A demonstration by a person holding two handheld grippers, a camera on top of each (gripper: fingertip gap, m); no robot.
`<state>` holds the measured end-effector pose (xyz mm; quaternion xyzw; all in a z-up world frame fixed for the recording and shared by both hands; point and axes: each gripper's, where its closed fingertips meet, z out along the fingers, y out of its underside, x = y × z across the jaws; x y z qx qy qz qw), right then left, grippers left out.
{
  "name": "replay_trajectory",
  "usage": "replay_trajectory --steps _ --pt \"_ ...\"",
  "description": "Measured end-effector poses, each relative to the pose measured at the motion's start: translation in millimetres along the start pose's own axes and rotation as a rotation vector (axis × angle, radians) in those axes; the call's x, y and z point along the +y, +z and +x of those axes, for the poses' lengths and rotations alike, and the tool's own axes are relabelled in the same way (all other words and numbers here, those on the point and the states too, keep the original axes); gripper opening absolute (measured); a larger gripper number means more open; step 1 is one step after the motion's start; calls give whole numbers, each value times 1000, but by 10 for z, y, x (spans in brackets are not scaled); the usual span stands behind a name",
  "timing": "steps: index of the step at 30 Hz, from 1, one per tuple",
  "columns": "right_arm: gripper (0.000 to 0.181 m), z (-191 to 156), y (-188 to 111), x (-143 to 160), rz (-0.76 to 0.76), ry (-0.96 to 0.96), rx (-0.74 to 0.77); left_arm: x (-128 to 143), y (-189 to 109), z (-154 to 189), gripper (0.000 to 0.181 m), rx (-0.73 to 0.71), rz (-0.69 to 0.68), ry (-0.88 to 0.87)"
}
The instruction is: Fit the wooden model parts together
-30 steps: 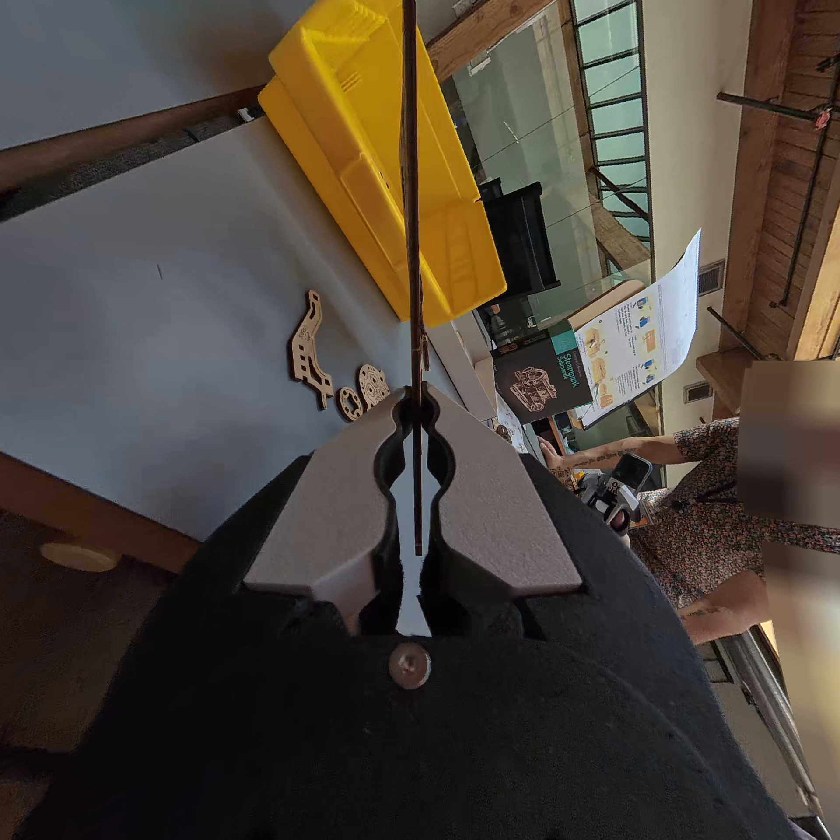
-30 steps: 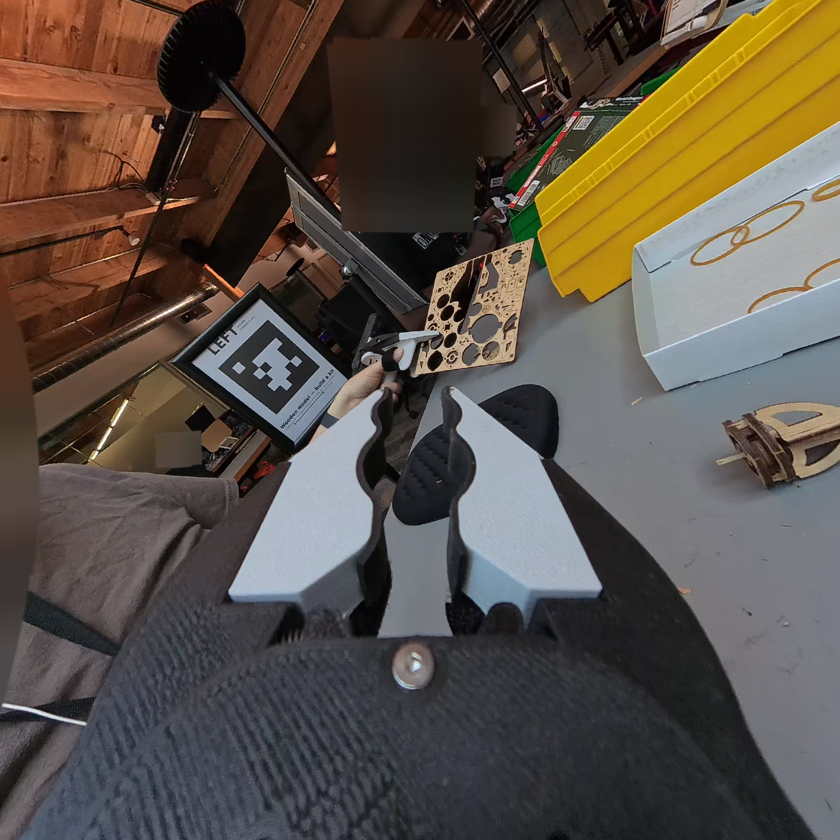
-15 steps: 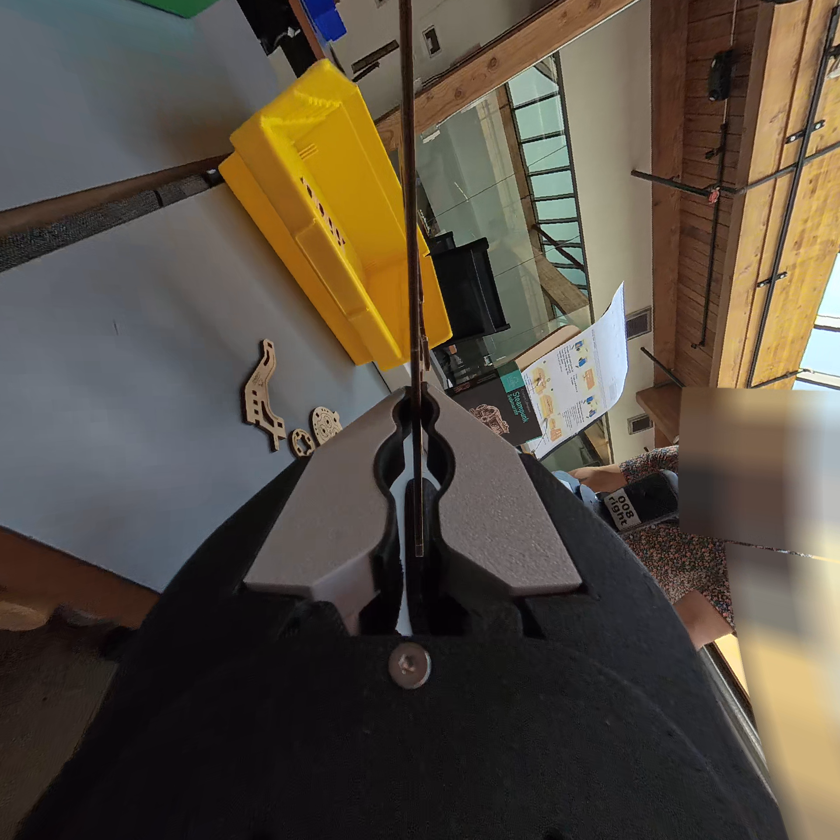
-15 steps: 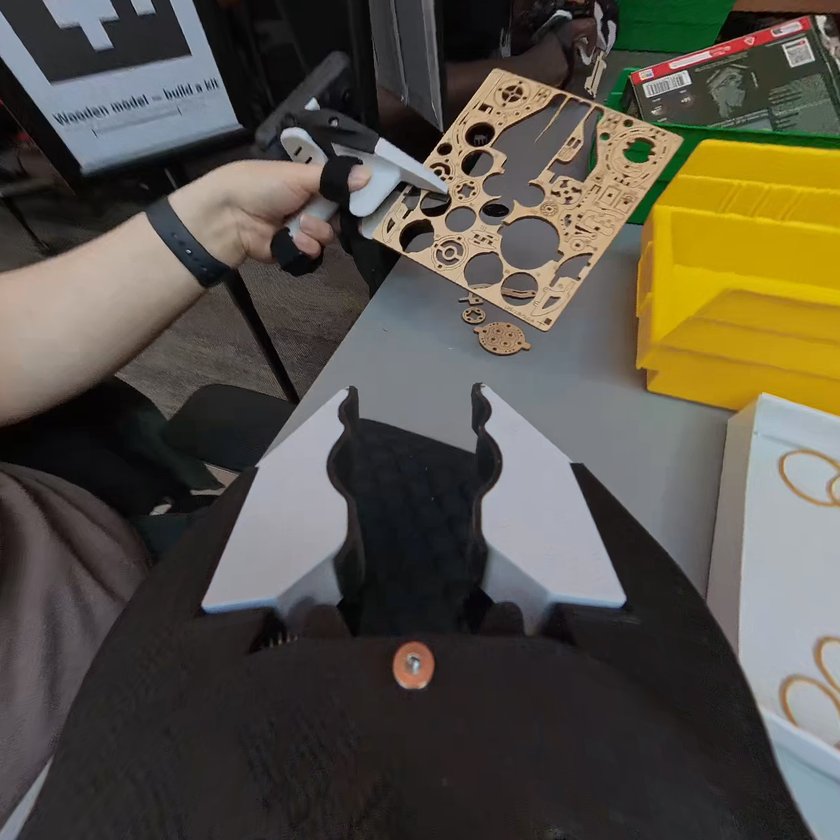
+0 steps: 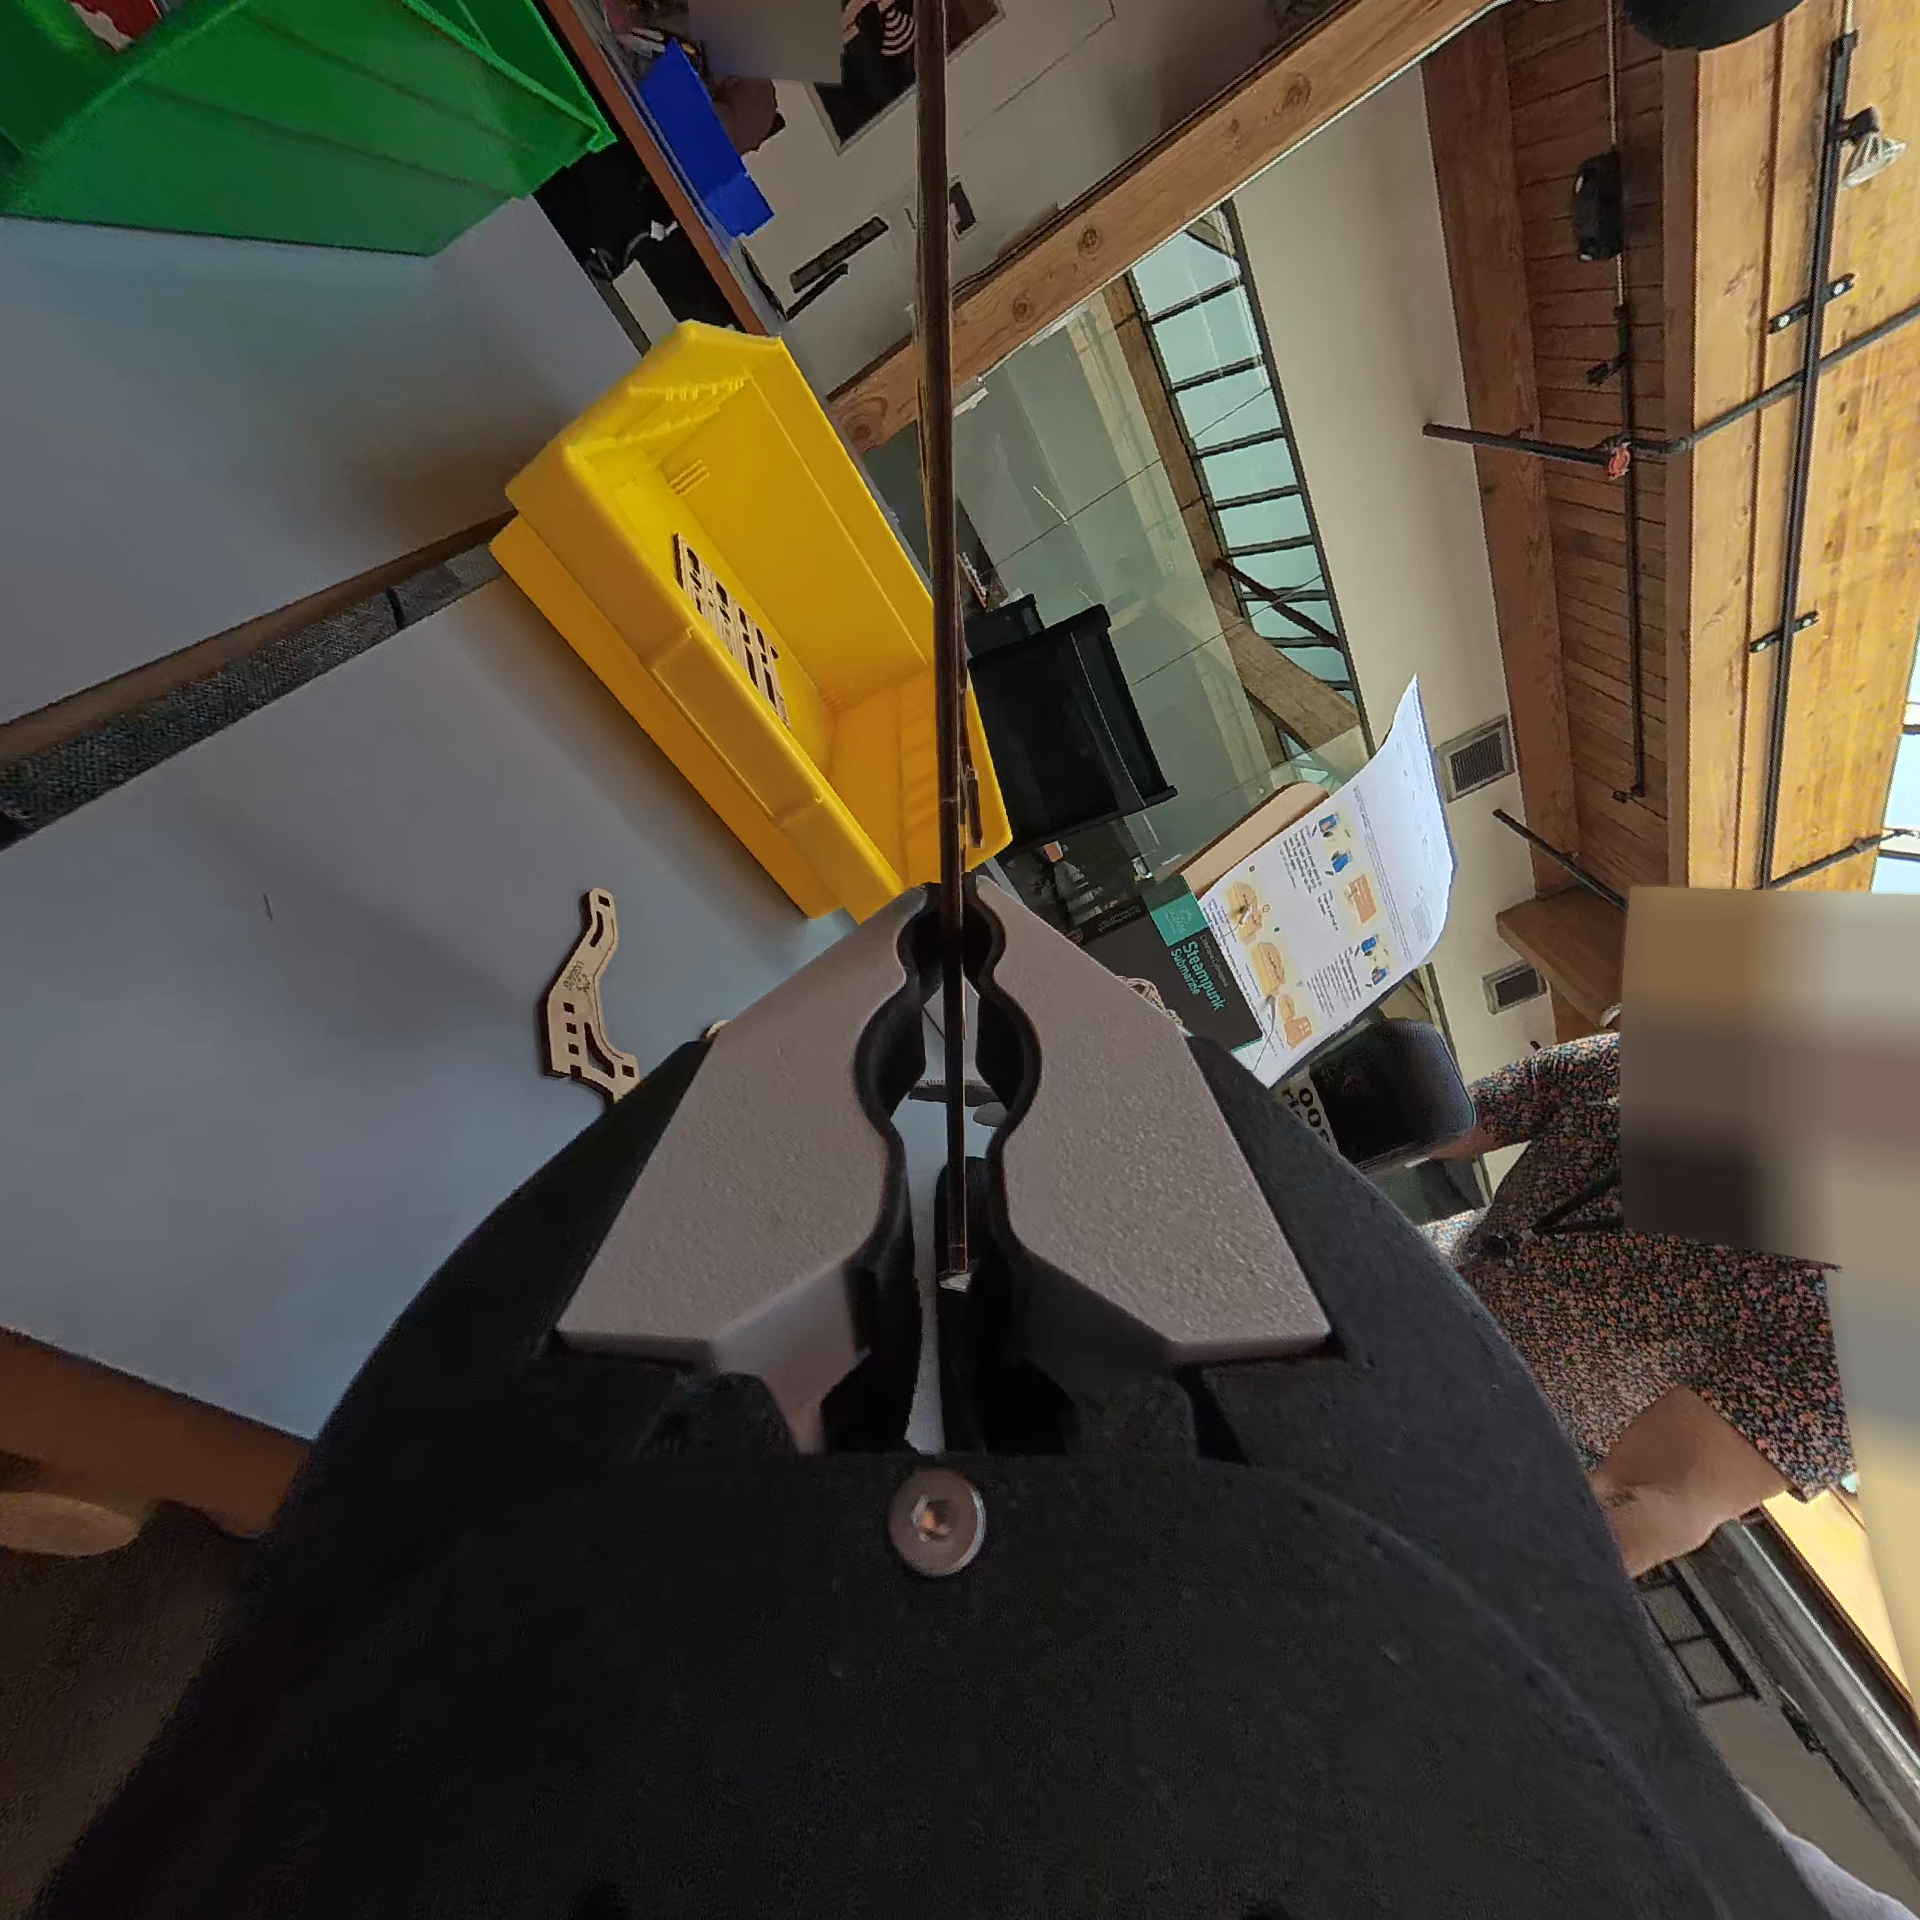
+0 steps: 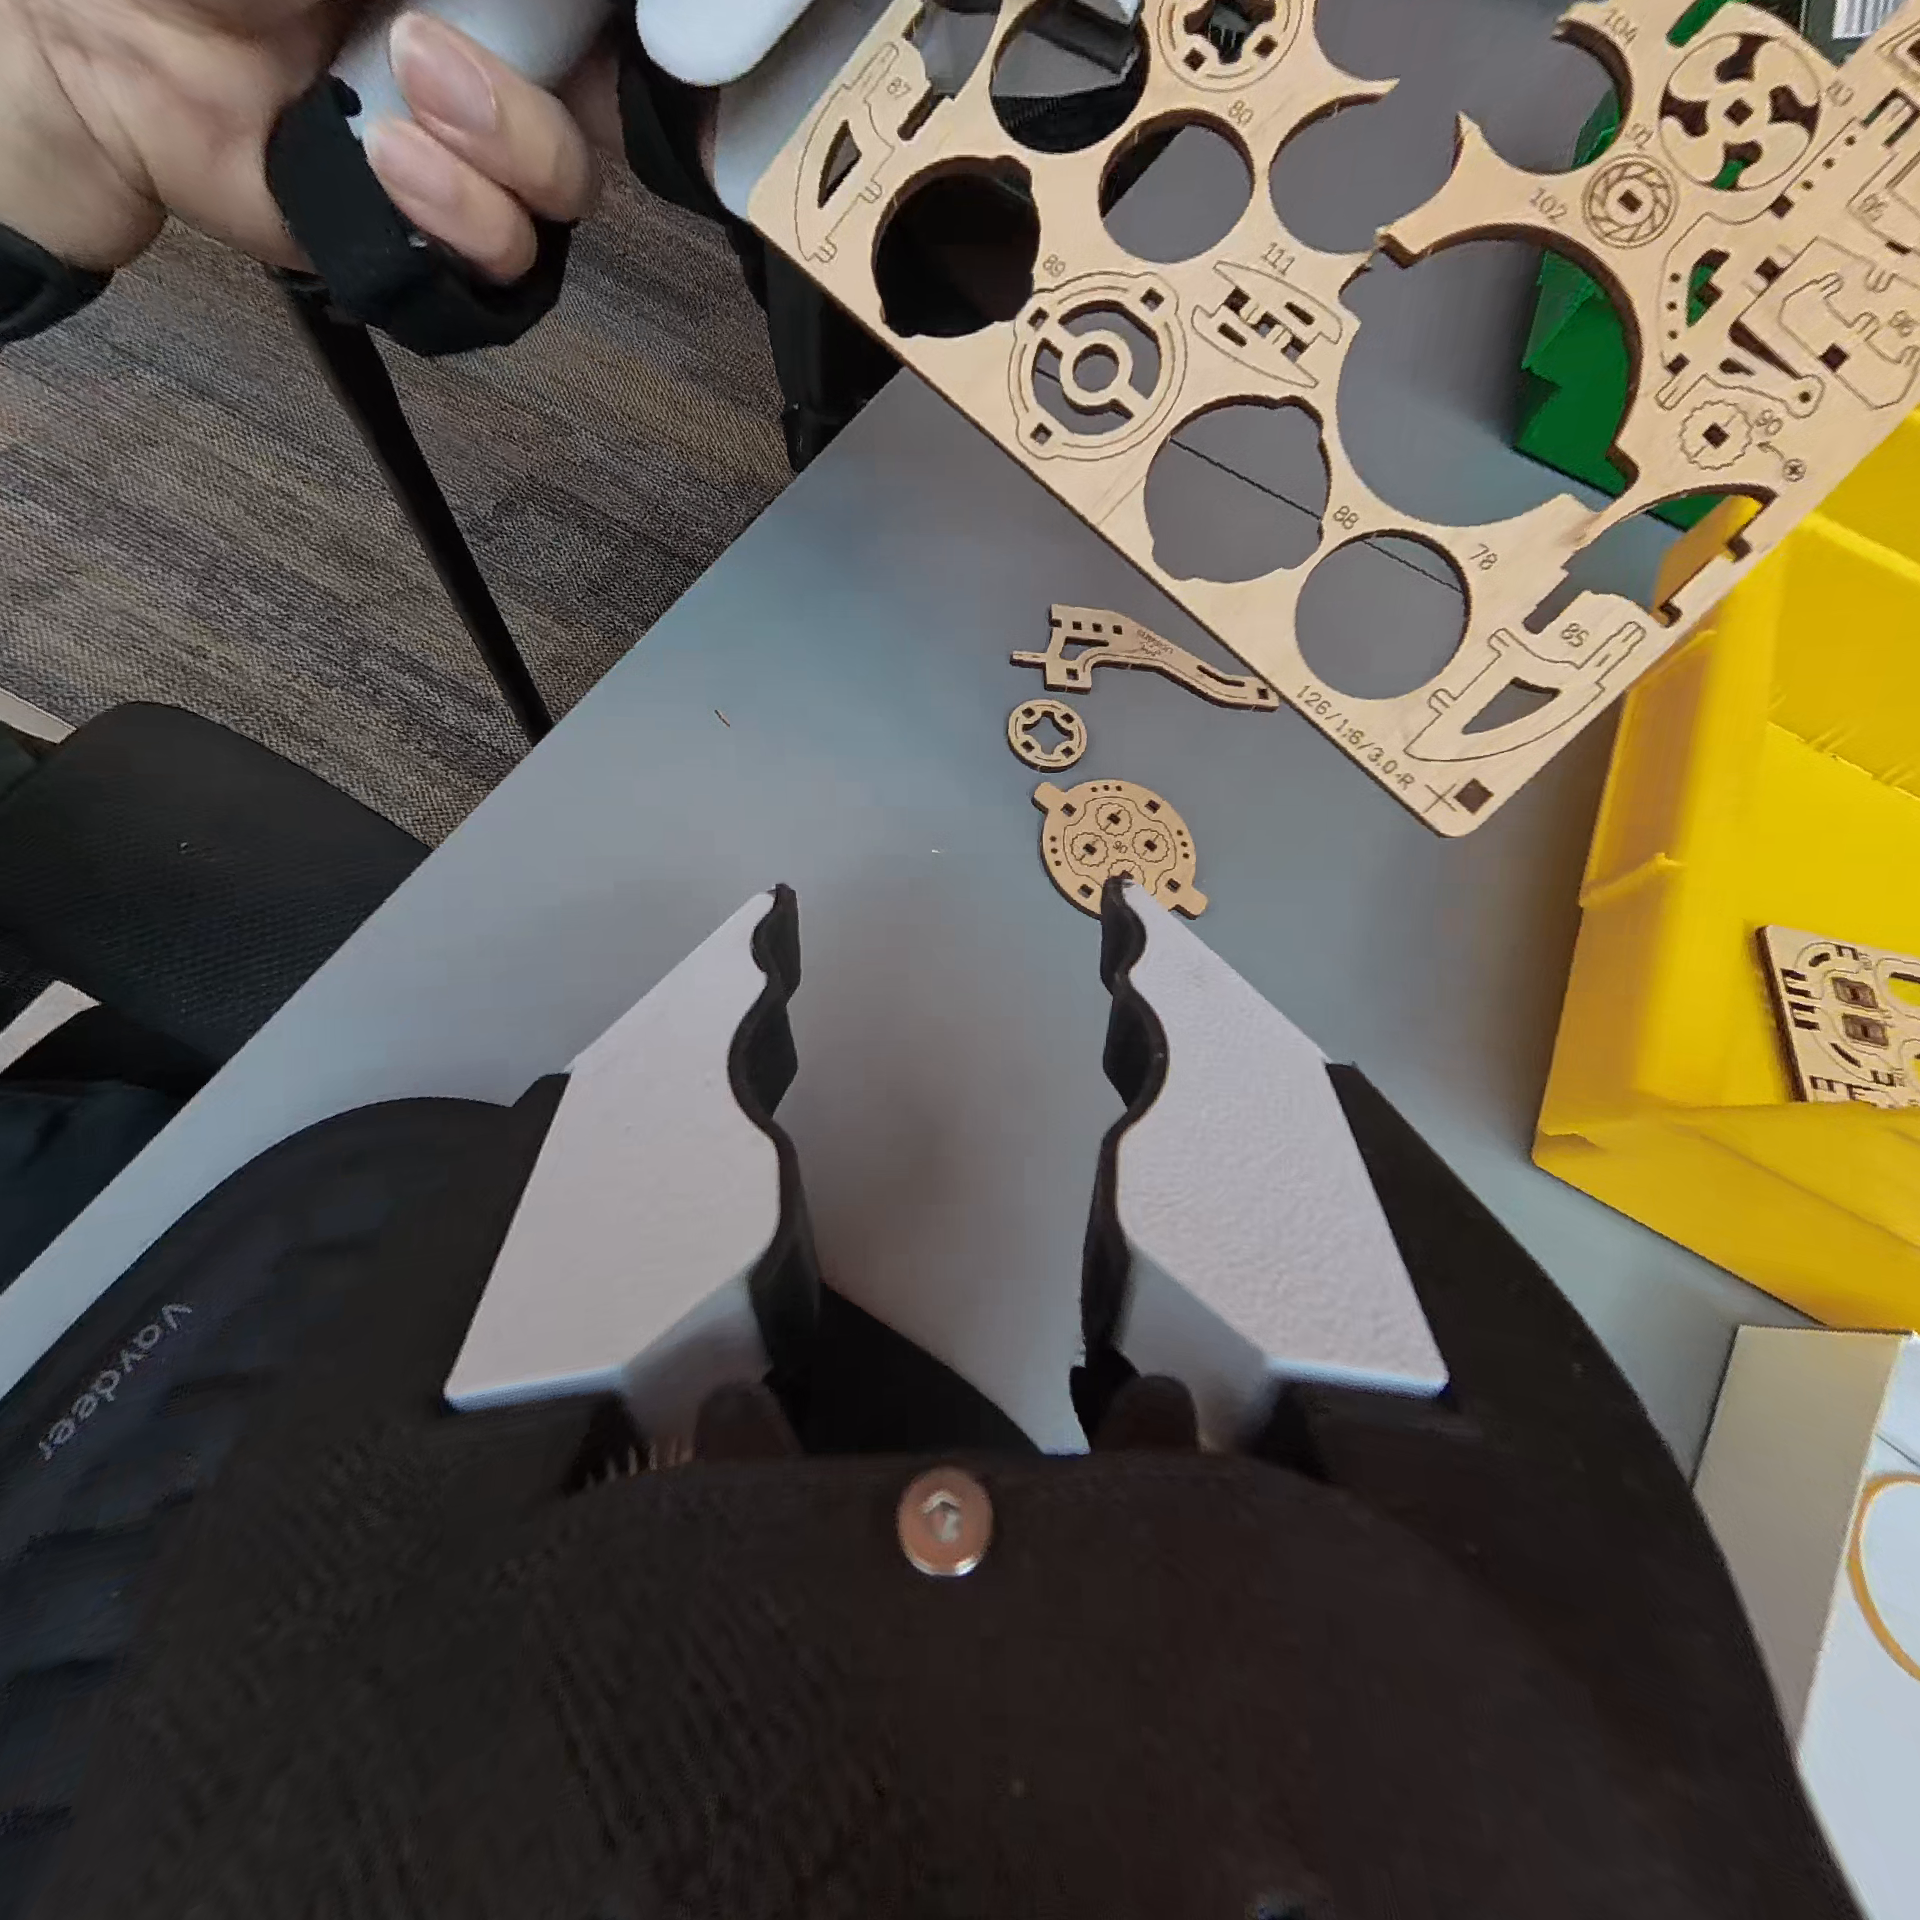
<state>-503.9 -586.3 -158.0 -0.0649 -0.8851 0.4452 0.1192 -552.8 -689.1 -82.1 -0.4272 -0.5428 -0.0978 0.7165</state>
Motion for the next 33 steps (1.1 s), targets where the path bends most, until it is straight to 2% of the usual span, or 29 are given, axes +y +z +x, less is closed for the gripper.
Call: replay_trajectory --steps 7,14,22,33 --pt "61 146 39 109 -12 64 -39 -93 -54 9 0 -7 28 6" --pt "64 239 114 279 -96 51 -42 -97 -47 5 0 -14 34 11" --pt "69 275 229 355 -164 47 -63 -107 -26 -5 0 -18 35 10" --pt "71 300 274 363 -168 112 -103 -130 -23 31 0 -13 29 18"
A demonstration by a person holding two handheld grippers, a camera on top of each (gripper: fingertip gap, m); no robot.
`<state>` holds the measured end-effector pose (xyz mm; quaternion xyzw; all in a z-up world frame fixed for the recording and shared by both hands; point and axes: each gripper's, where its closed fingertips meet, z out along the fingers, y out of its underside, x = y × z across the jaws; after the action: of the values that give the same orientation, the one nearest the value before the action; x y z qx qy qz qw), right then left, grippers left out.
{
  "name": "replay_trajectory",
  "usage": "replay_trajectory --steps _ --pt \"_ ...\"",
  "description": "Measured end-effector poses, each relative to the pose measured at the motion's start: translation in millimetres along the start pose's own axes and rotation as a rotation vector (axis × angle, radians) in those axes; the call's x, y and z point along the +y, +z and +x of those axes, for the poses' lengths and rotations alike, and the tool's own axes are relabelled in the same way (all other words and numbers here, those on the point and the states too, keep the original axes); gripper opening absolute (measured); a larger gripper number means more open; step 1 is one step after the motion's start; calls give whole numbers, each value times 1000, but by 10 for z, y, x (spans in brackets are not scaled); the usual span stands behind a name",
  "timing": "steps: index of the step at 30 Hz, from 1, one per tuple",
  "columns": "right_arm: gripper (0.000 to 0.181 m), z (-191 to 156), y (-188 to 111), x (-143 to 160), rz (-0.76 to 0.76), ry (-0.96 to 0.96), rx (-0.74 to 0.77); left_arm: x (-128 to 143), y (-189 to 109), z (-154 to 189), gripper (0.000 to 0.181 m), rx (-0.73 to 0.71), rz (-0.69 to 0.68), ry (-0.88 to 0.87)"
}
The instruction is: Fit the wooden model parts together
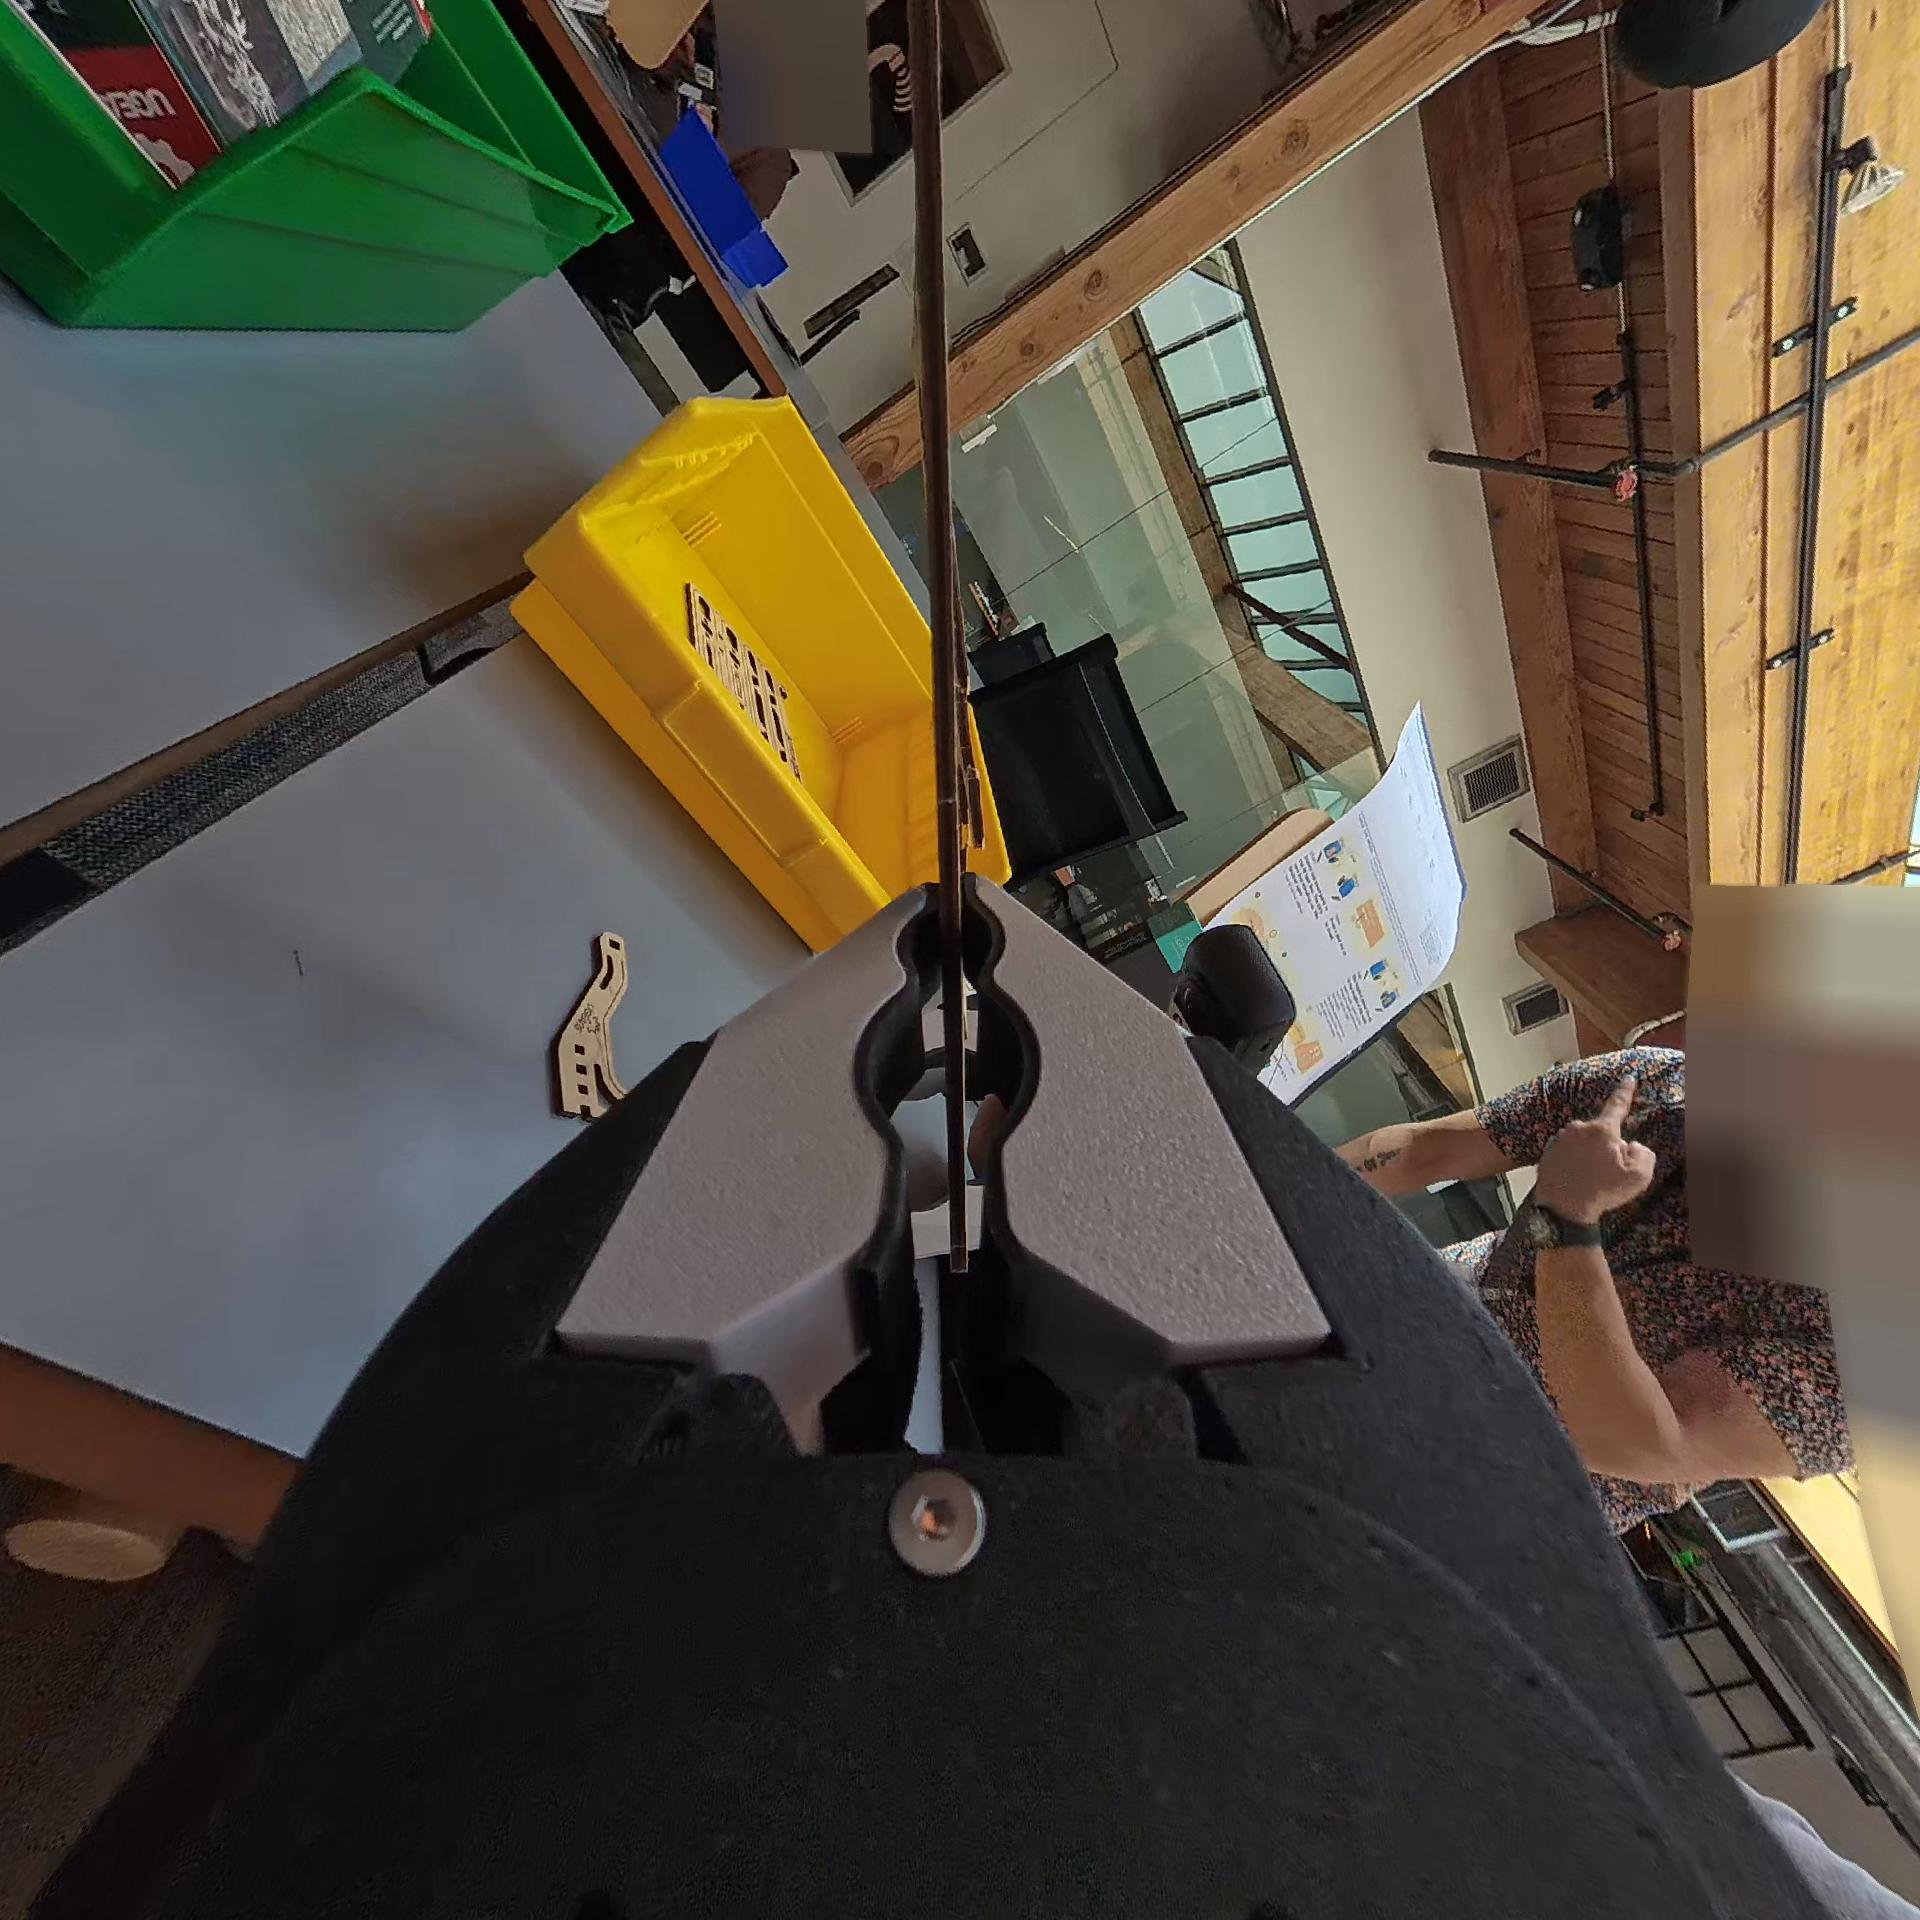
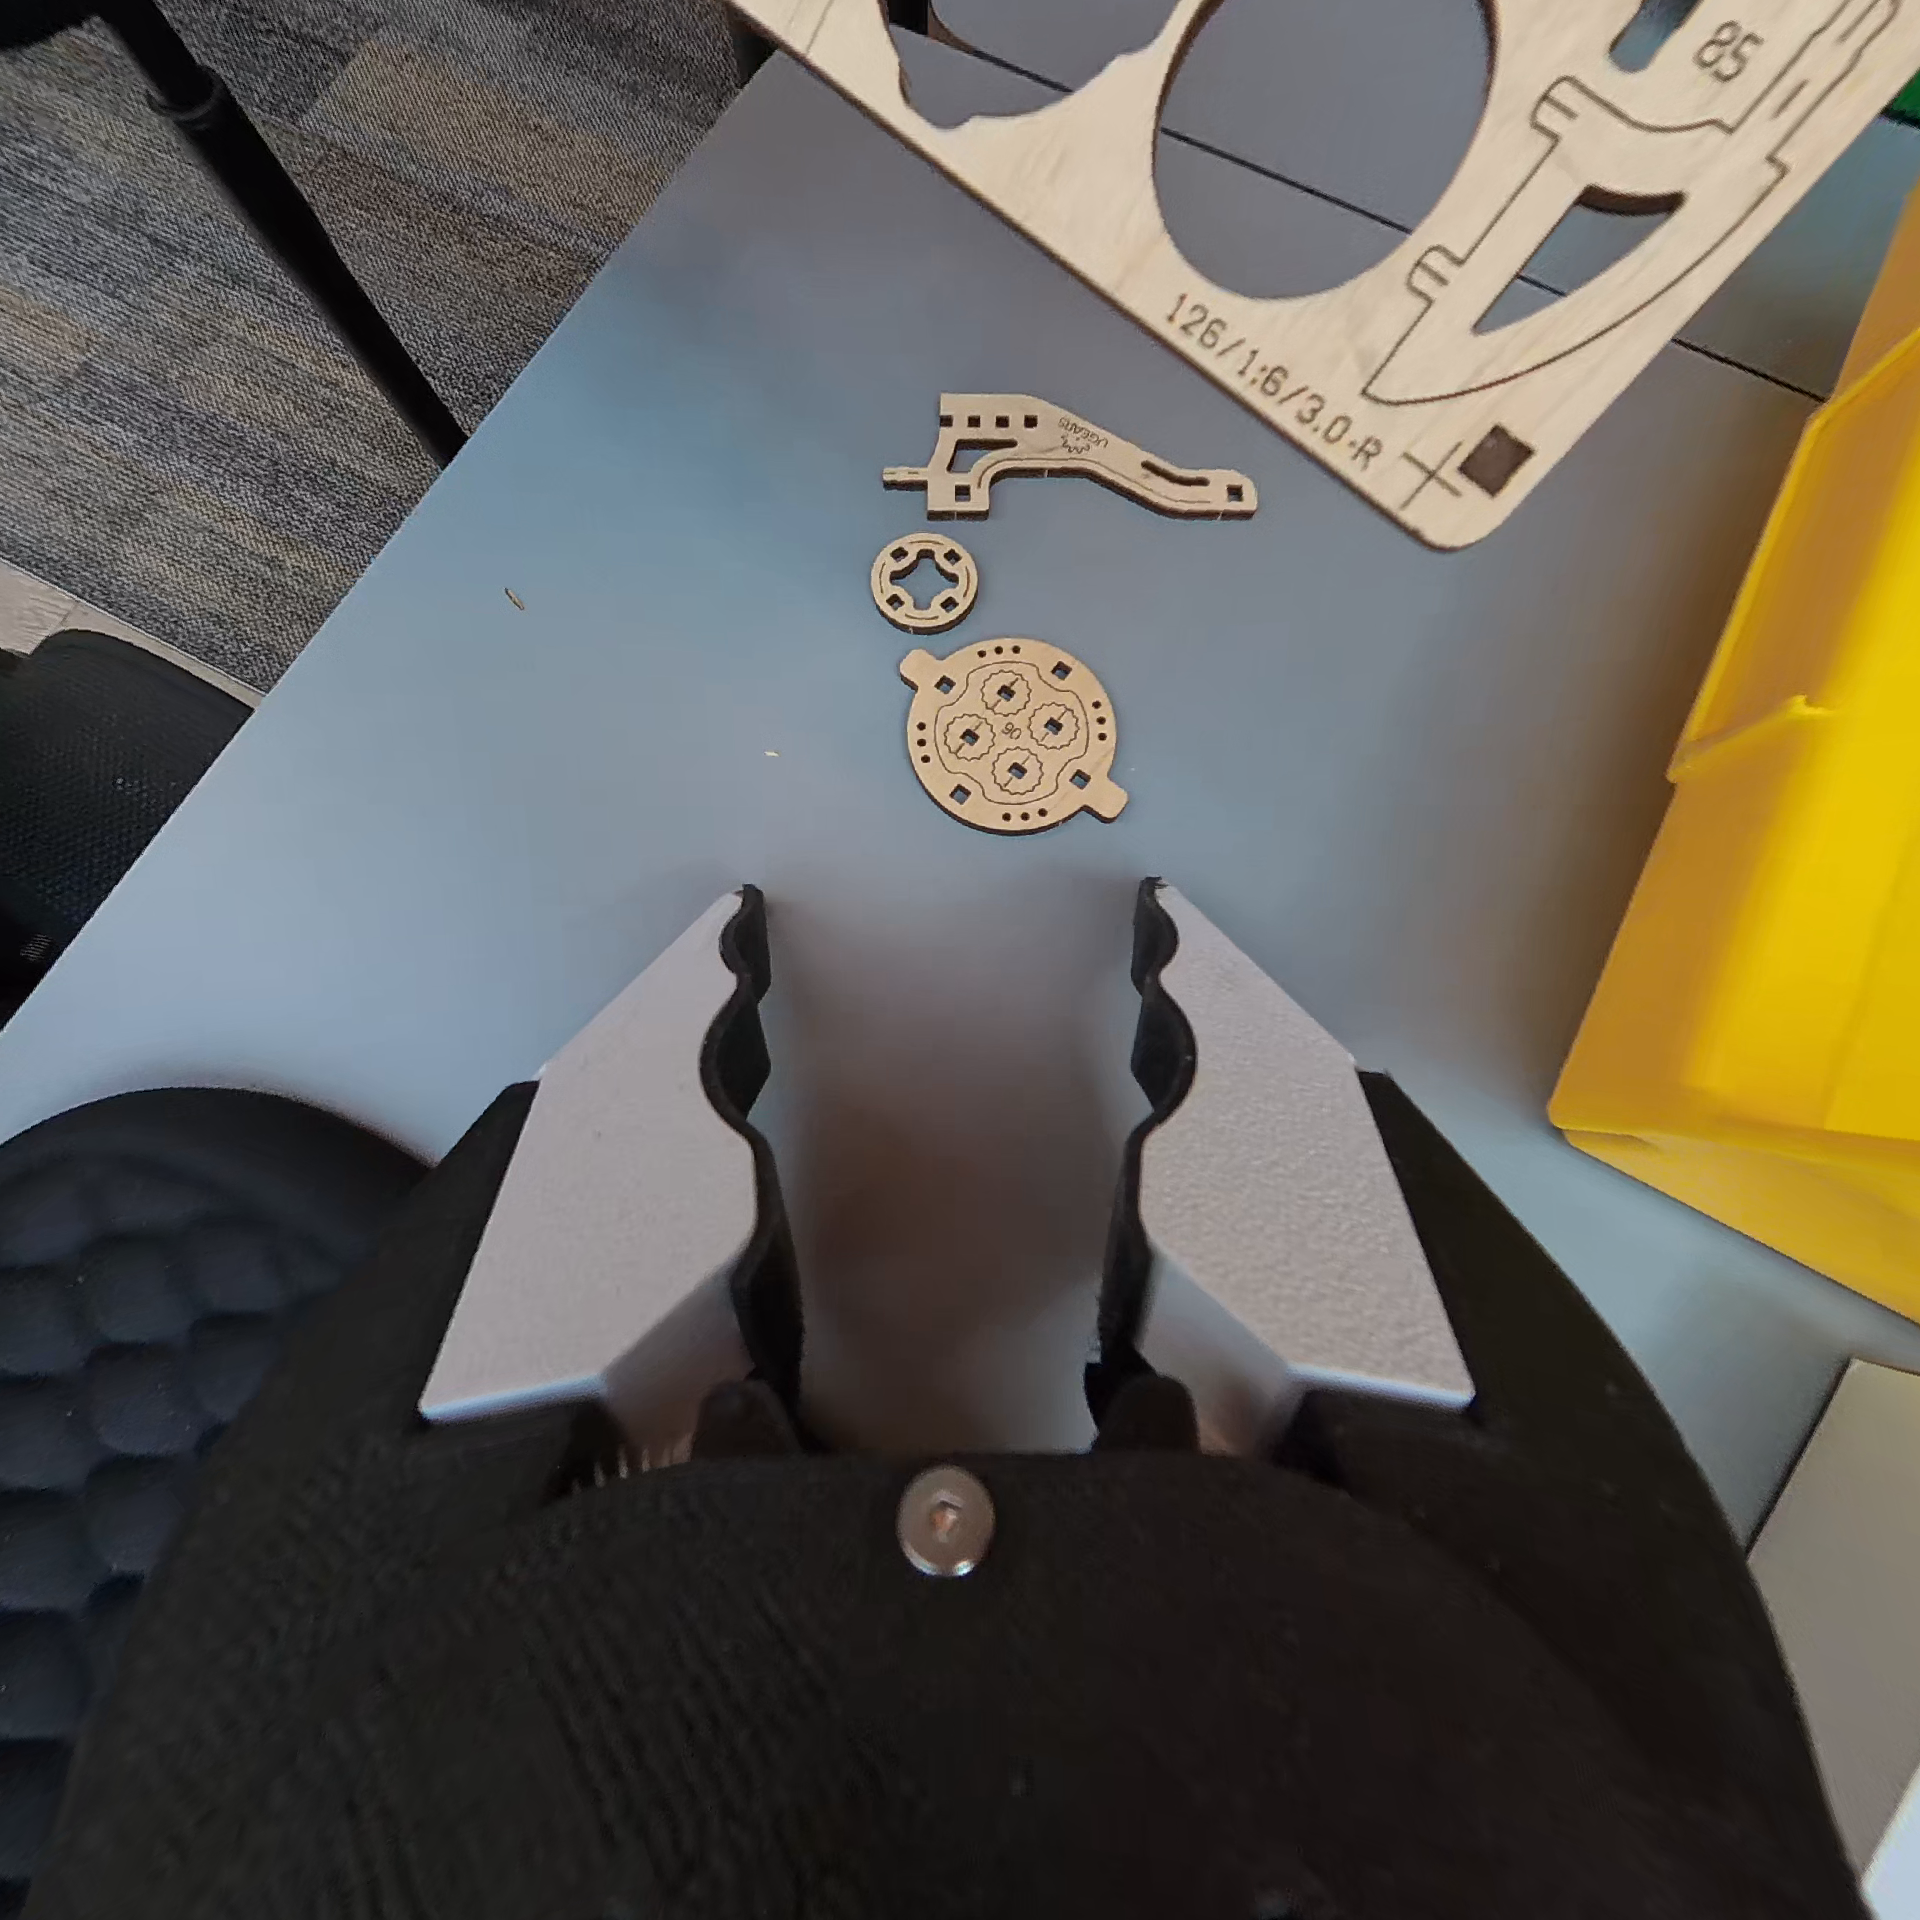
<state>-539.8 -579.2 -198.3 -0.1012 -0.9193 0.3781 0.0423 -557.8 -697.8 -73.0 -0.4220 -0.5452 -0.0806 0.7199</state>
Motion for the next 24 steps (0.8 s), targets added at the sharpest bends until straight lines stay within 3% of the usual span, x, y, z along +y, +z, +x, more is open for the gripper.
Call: replay_trajectory --steps 6,12,24 --pt "62 -31 1 -16 6 -27 2 -11 -23 7 0 -1 3 1" --pt "33 -155 12 -39 -15 -85 -36 16 -7 7 0 2 -6 -1" --pt "43 -140 24 -58 -19 -76 -25 22 -24 -12 0 0 -8 -2"
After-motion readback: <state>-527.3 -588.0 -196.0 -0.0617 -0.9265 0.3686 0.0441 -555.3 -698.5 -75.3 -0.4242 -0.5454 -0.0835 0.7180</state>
